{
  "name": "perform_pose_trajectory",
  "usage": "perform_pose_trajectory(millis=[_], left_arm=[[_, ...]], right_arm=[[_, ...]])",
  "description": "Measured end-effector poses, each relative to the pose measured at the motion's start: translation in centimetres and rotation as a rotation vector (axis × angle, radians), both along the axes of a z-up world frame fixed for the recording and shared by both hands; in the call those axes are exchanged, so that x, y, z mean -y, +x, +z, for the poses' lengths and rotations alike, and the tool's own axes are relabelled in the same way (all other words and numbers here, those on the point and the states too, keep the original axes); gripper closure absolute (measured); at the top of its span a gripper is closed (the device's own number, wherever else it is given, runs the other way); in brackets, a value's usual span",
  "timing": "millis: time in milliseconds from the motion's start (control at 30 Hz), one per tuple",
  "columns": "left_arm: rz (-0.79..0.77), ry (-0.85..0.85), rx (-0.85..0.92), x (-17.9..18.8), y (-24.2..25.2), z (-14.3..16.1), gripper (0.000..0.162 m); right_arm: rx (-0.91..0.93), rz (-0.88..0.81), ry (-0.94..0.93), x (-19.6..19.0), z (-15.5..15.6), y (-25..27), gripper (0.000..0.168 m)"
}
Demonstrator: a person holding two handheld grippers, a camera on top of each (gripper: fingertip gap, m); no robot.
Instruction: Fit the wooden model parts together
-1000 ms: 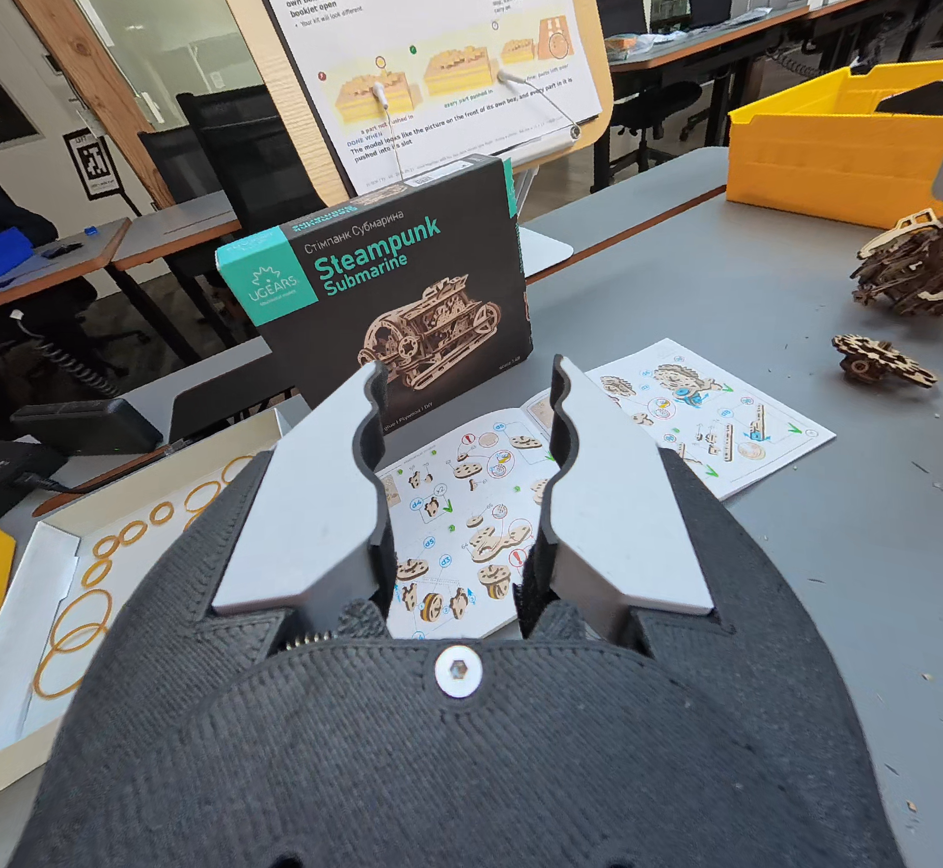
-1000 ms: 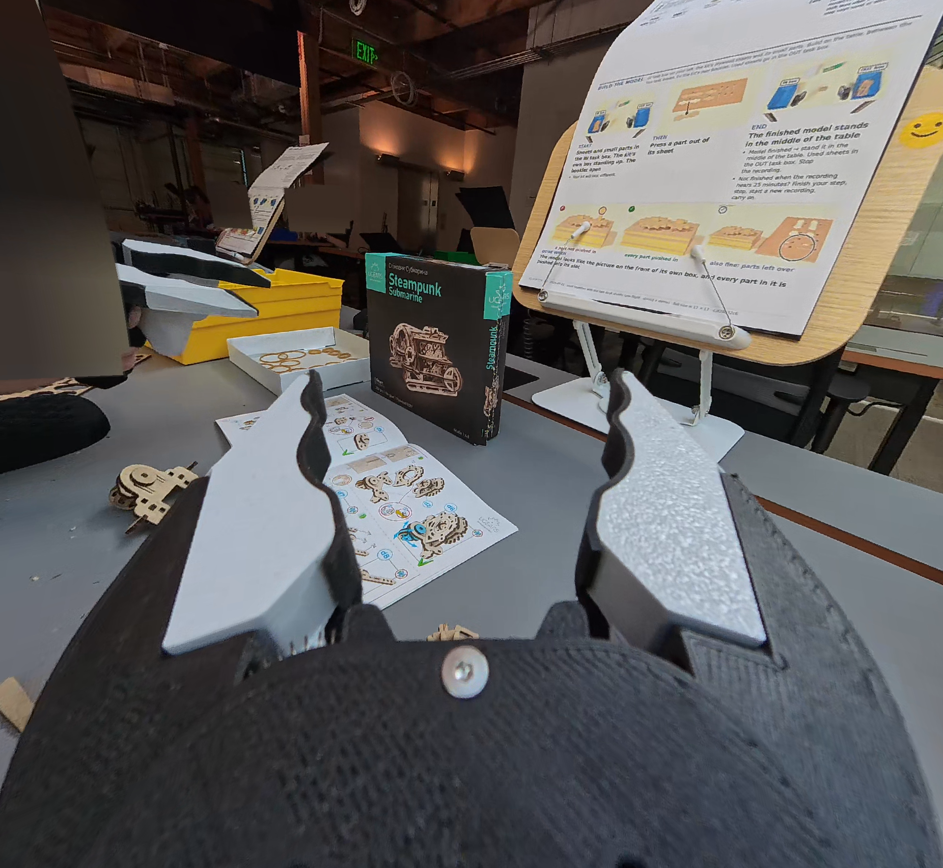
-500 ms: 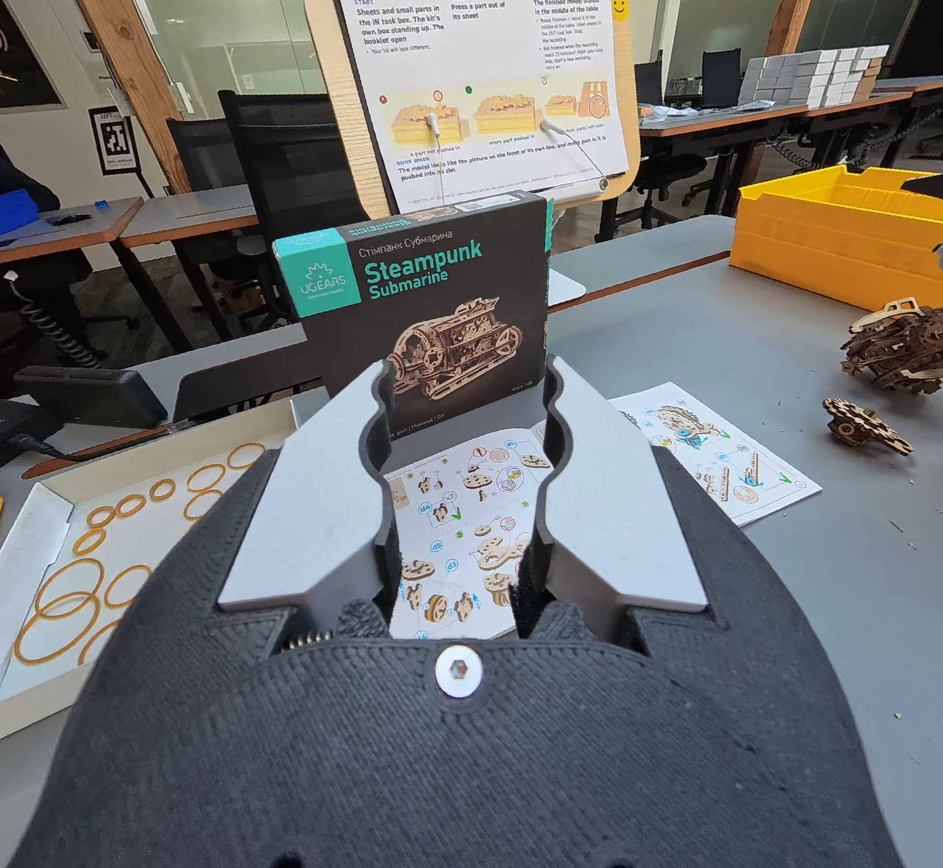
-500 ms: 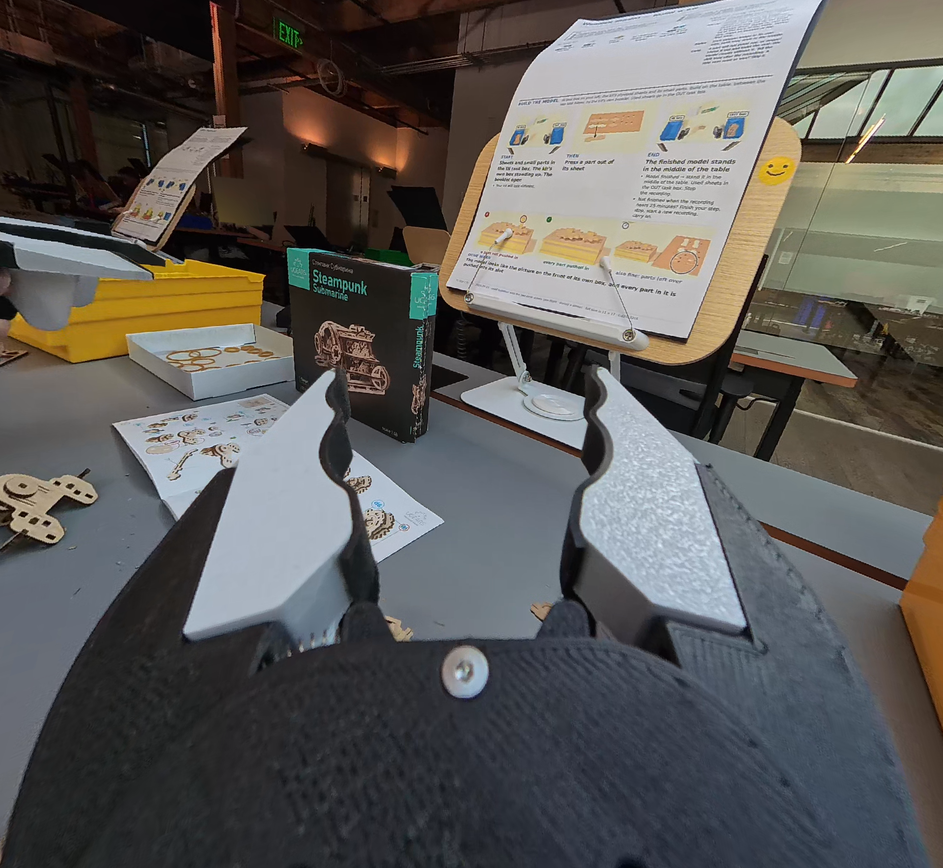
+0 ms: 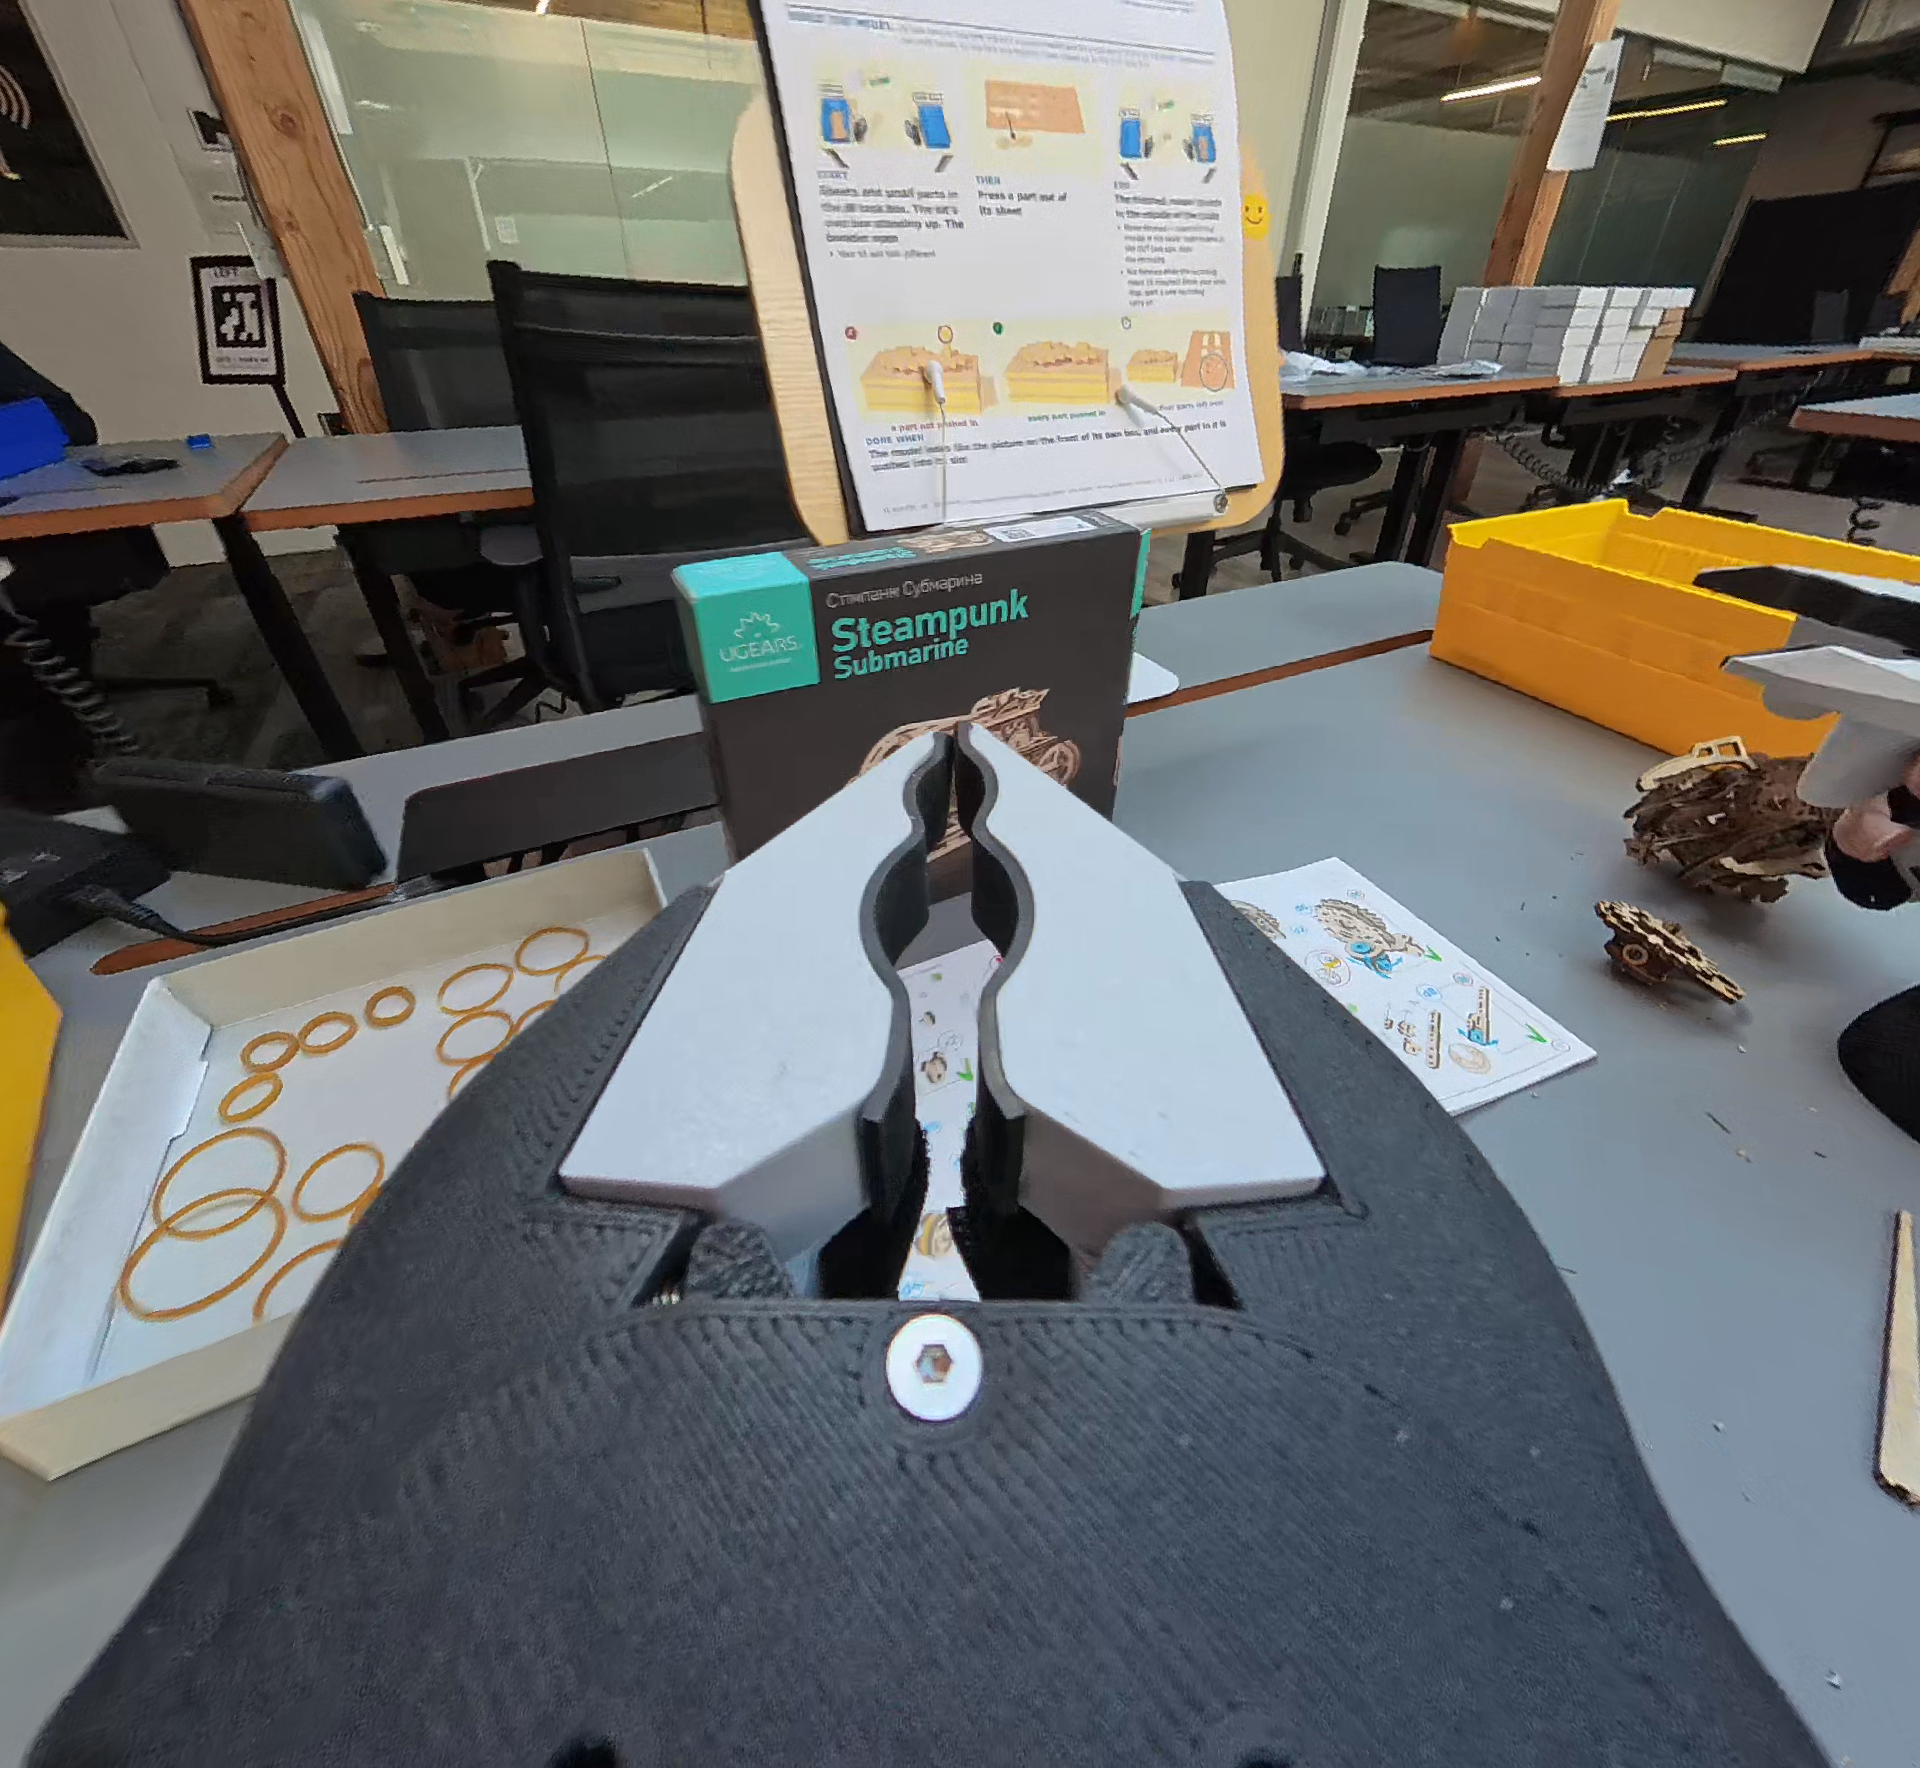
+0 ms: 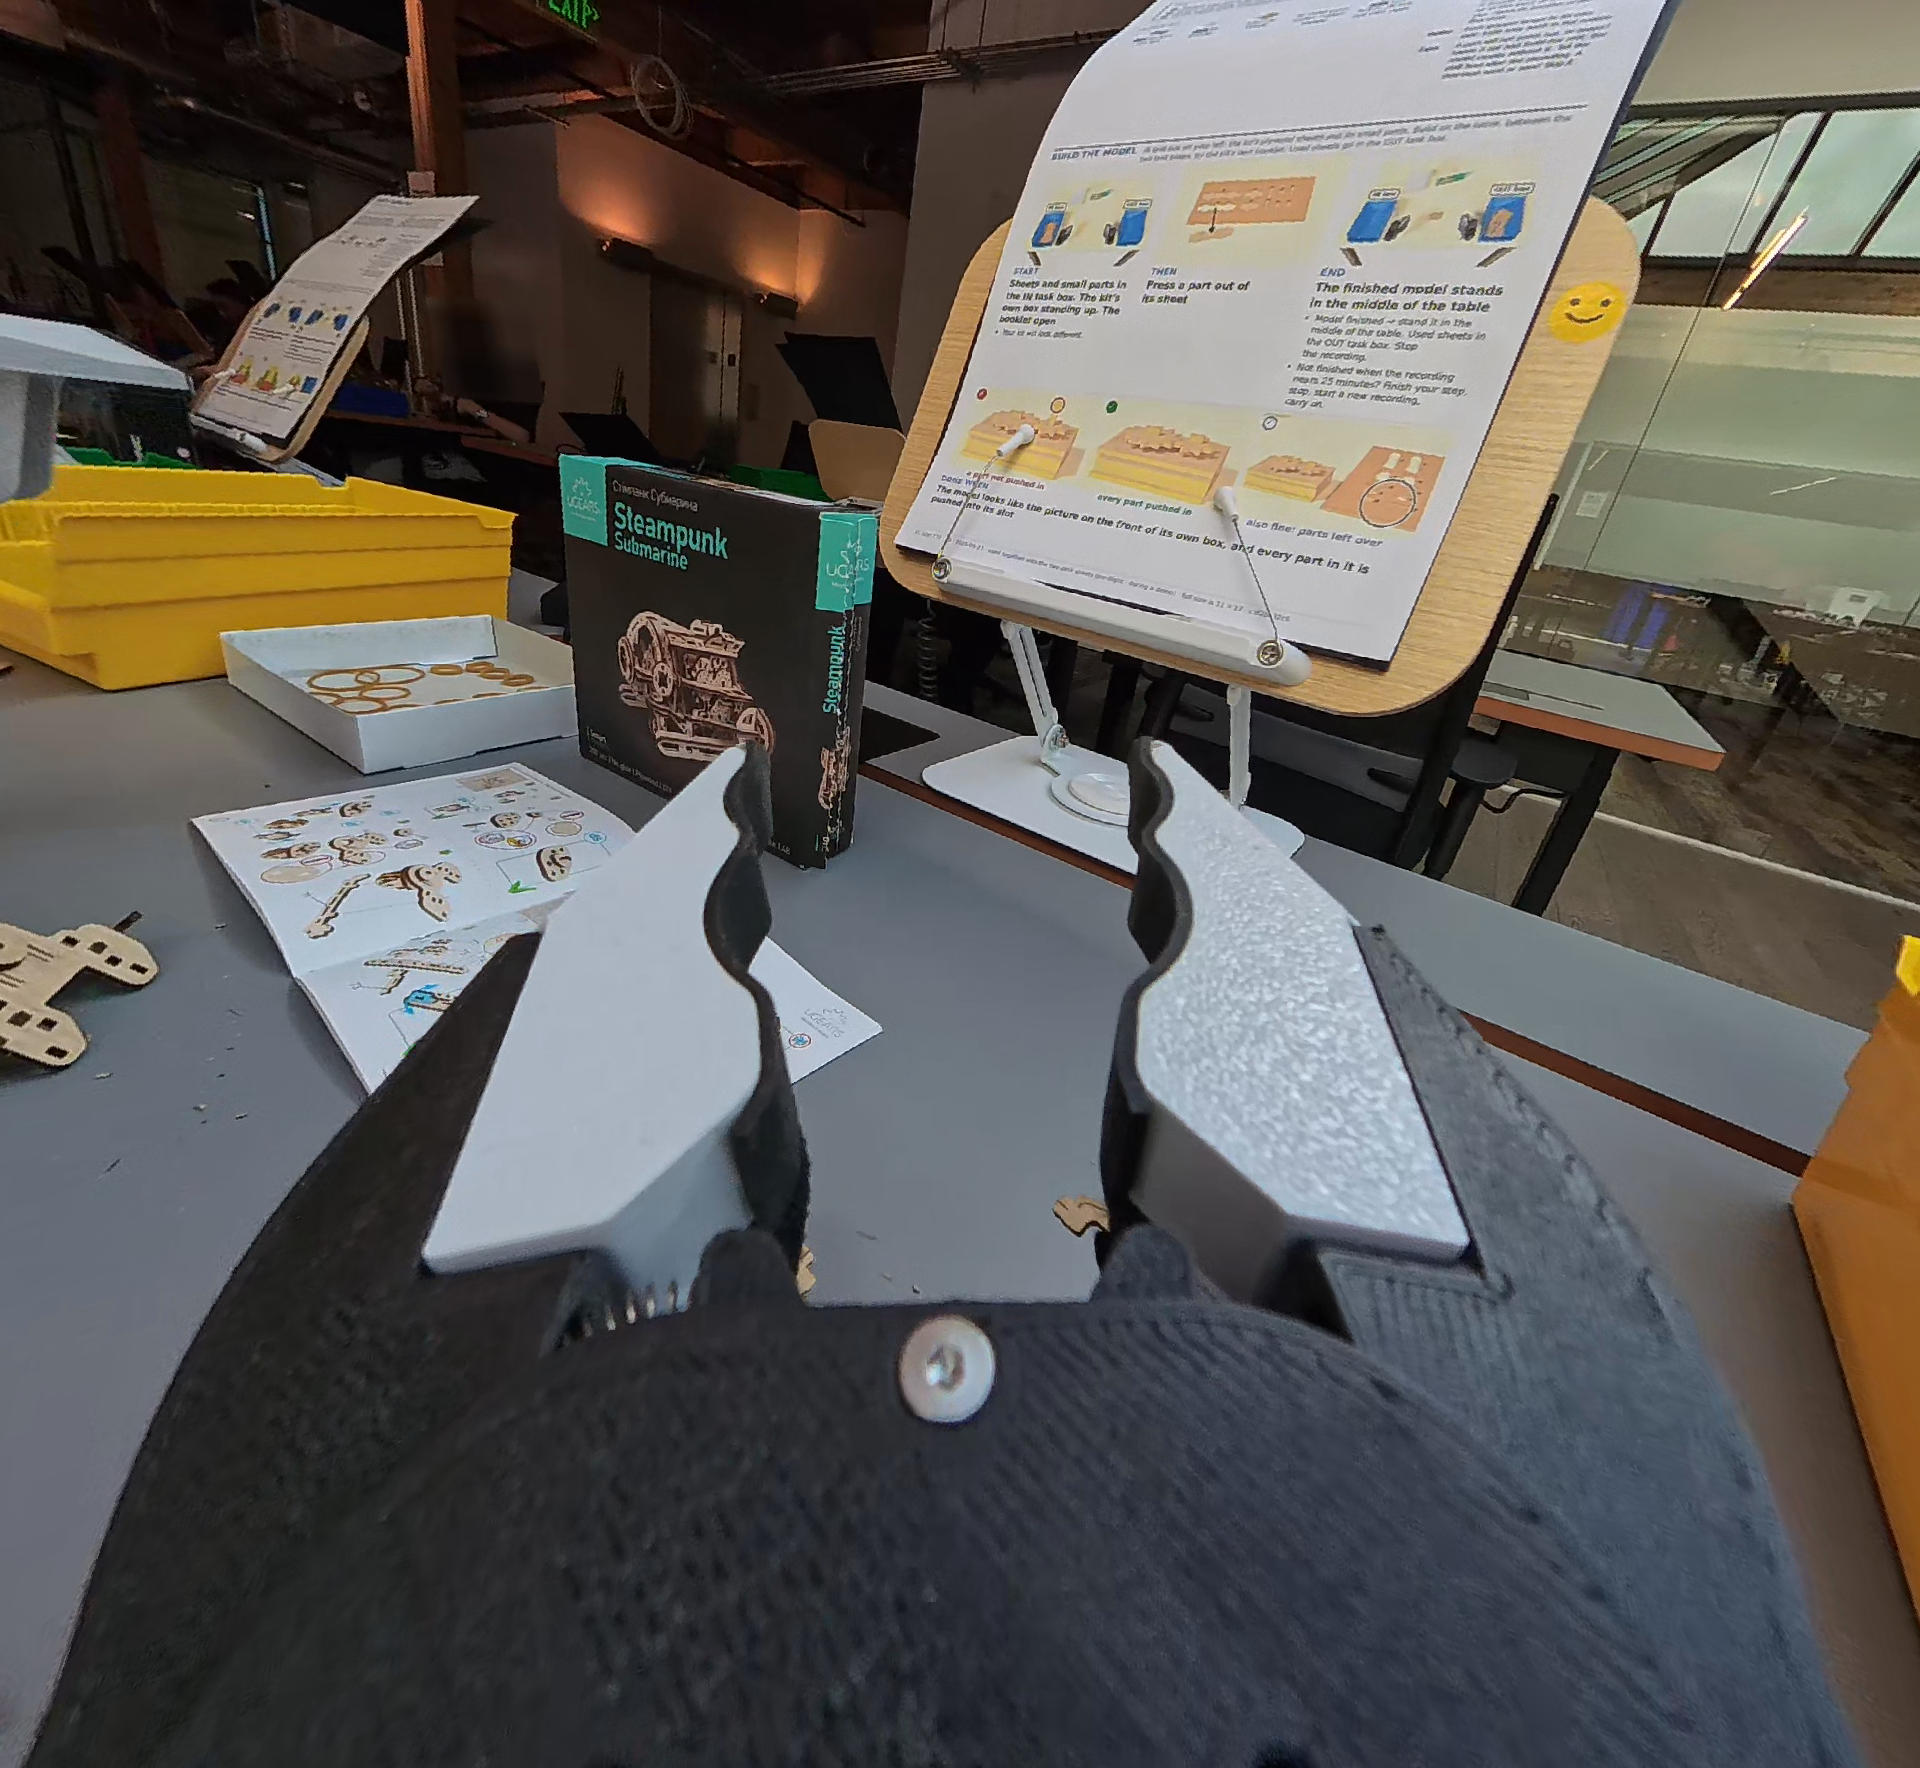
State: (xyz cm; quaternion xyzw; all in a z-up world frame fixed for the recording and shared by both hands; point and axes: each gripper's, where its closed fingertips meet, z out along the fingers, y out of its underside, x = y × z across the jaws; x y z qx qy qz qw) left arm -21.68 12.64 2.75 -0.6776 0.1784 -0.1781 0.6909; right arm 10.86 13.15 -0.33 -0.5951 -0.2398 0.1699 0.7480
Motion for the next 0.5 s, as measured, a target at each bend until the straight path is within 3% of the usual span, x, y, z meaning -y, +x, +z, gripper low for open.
perform_pose_trajectory(millis=[33, 67, 133, 200, 233, 333, 500], left_arm=[[0.048, -0.031, 0.01, 0.5, -1.7, 0.4, 0.162], [0.119, -0.052, 0.016, 1.5, -4.1, 1.1, 0.158], [0.329, -0.075, -0.007, 4.2, -10.7, 1.7, 0.131], [0.583, -0.187, -0.07, 7.5, -19.0, -0.1, 0.103], [0.688, -0.269, -0.094, 9.3, -23.1, -1.9, 0.086], [0.857, -0.573, -0.075, 15.0, -31.1, -9.6, 0.068], [0.999, -0.721, 0.045, 19.7, -35.3, -17.5, 0.052]], right_arm=[[-0.002, 0.002, 0.005, 0.1, 0.1, 0.0, 0.1], [-0.004, 0.002, 0.009, 0.1, 0.2, 0.0, 0.1], [-0.009, 0.0, 0.01, 0.1, 0.3, 0.1, 0.1], [-0.018, 0.004, 0.01, 0.1, 0.3, 0.2, 0.1], [-0.02, 0.006, 0.01, 0.1, 0.4, 0.1, 0.1], [-0.007, 0.006, 0.015, 0.1, 0.4, -0.1, 0.1], [-0.001, -0.005, 0.009, 0.0, 0.2, 0.0, 0.1]])
